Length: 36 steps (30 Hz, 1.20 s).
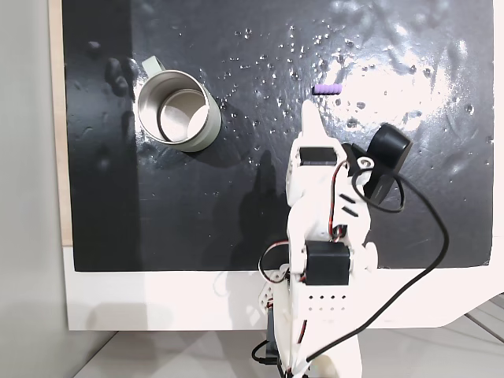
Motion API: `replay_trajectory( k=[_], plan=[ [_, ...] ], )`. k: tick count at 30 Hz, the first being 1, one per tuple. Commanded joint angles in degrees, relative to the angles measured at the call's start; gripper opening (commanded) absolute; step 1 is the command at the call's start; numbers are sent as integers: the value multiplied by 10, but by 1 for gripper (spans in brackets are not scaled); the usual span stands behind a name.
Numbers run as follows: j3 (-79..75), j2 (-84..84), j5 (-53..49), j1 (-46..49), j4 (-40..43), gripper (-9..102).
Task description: Grasp a pengrip and put it in the cup.
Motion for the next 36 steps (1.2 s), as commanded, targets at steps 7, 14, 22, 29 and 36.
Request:
replay_trajectory(
  k=[7,14,22,29,36],
  plan=[
    [-231,-205,18,56,96,27],
    [-391,-382,21,90,162,27],
    [-540,-567,-4,97,205,27],
    [-638,-707,-23,103,230,27],
    [-661,-779,-24,98,221,27]
  ],
)
